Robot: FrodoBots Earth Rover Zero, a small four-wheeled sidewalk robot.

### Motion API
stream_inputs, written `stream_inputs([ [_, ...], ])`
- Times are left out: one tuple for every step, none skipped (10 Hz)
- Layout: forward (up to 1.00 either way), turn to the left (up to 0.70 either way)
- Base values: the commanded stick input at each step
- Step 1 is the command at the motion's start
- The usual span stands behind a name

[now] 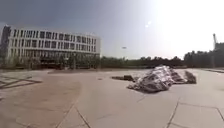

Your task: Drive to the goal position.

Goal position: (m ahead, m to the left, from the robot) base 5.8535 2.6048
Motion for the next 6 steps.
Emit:
stream_inputs([
  [0.70,0.00],
  [0.70,0.00],
  [0.70,0.00],
  [0.70,0.00],
  [0.70,0.00],
  [0.70,0.00],
])
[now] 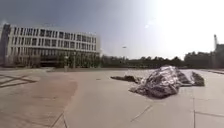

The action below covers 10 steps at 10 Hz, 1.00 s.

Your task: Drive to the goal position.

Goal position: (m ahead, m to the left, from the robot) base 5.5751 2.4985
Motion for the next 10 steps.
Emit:
stream_inputs([
  [0.70,0.00],
  [0.70,0.00],
  [0.70,0.05],
  [0.70,0.13],
  [0.70,0.21],
  [0.70,0.28],
  [0.70,0.34],
  [0.70,0.35],
  [0.70,0.35],
  [0.70,0.31],
])
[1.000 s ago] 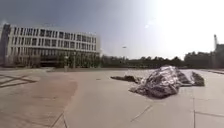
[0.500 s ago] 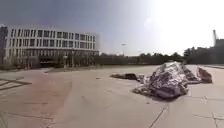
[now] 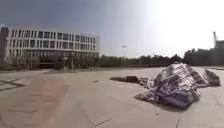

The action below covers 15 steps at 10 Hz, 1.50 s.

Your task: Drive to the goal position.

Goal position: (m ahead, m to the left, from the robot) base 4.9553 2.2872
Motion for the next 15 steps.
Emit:
stream_inputs([
  [0.70,0.00],
  [0.70,0.00],
  [0.70,0.00],
  [0.70,0.00],
  [0.70,0.00],
  [0.70,0.00],
  [0.70,0.00],
  [0.70,0.00],
  [0.70,0.00],
  [0.70,0.00],
  [0.70,0.05],
  [0.70,0.32],
  [0.70,0.35],
  [0.70,0.35],
  [0.70,0.35],
])
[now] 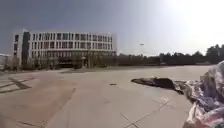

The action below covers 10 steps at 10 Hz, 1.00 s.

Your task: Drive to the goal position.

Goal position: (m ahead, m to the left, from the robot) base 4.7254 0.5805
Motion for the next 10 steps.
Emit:
stream_inputs([
  [0.70,0.35],
  [0.70,0.35],
  [0.70,0.35],
  [0.70,0.35],
  [0.70,0.35],
  [0.70,0.35],
  [0.70,0.31],
  [0.70,0.22],
  [0.70,0.13],
  [0.70,0.03],
])
